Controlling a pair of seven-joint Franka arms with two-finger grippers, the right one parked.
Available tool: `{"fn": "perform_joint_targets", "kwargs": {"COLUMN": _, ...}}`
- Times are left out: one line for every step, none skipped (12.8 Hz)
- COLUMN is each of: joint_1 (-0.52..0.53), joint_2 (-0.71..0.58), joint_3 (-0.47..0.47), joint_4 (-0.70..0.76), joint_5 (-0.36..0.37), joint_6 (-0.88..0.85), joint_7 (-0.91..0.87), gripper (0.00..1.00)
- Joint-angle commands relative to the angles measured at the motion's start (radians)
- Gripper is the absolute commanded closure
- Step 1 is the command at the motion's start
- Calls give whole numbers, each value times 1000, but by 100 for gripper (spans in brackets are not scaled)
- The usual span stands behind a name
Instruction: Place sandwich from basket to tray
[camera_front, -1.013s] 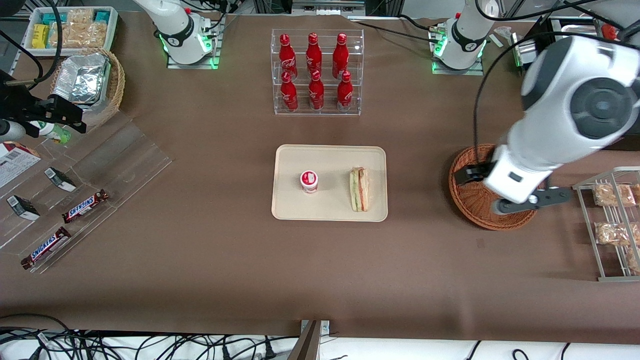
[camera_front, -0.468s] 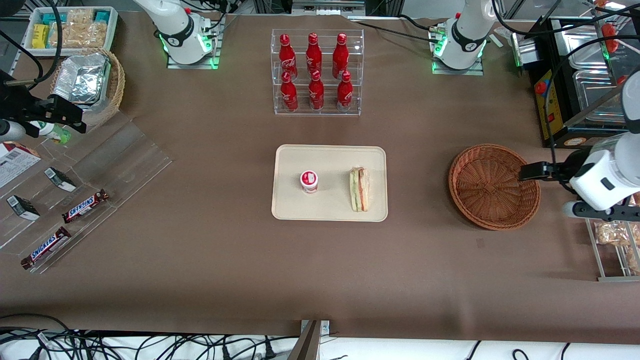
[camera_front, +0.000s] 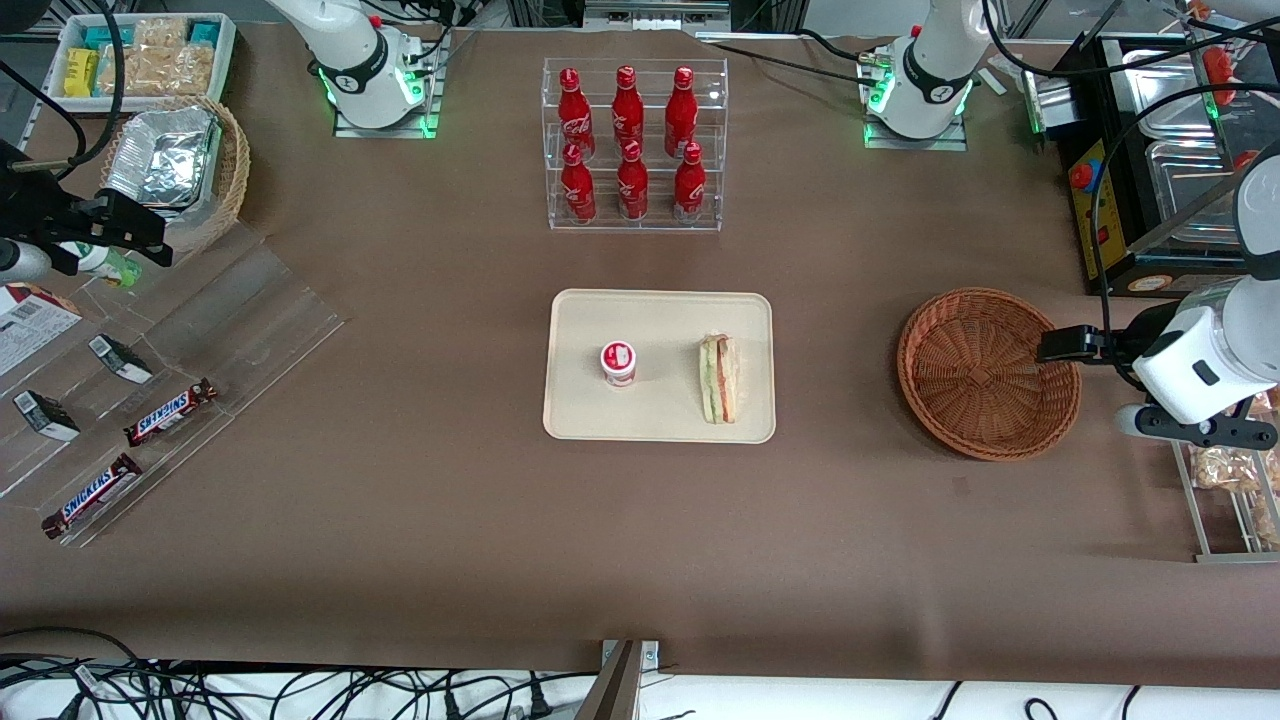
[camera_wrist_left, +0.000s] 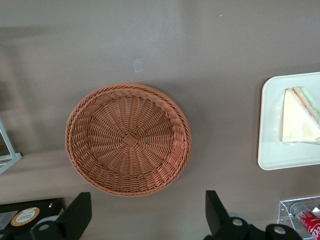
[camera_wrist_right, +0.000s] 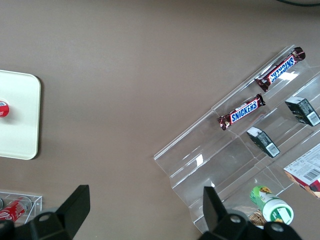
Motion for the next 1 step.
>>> {"fn": "perform_joint_targets", "kwargs": {"joint_1": -11, "joint_2": 4, "joint_3": 16, "joint_4": -10, "joint_5": -6, "joint_6": 14, "joint_7": 27, "gripper": 0}}
